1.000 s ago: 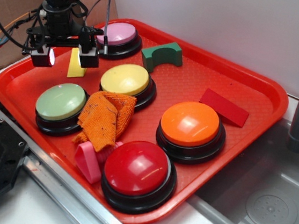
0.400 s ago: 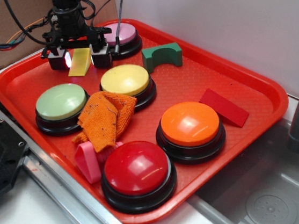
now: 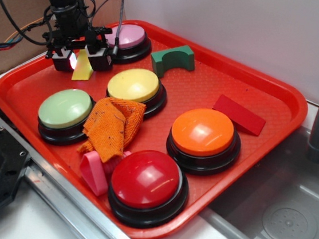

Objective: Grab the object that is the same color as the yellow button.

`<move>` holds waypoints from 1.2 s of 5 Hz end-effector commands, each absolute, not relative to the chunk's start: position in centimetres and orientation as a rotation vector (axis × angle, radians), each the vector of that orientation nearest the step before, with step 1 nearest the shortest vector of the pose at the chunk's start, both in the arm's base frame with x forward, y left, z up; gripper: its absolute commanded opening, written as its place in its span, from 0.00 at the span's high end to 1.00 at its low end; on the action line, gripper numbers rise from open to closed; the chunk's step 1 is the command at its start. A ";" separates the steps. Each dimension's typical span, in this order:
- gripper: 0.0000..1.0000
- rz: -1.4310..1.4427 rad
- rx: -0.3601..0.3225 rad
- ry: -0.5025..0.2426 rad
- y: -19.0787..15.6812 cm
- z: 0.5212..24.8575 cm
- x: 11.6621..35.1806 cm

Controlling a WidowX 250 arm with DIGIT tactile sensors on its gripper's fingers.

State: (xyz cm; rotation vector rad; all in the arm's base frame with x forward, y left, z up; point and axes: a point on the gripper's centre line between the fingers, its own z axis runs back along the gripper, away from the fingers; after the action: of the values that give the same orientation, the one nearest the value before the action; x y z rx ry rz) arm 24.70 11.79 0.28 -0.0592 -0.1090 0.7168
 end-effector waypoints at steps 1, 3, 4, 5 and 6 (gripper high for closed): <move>1.00 0.661 -0.029 -0.157 10.7 2.9 24.4; 1.00 0.462 -0.005 -0.121 4.4 9.4 23.4; 1.00 0.355 -0.027 -0.099 1.2 13.7 23.1; 1.00 0.286 -0.097 -0.129 -0.7 17.3 22.1; 1.00 0.246 -0.104 -0.176 -2.4 19.2 20.6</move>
State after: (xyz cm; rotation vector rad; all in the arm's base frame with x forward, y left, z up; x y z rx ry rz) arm 20.66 -3.47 17.66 -0.0955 -0.1132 0.2439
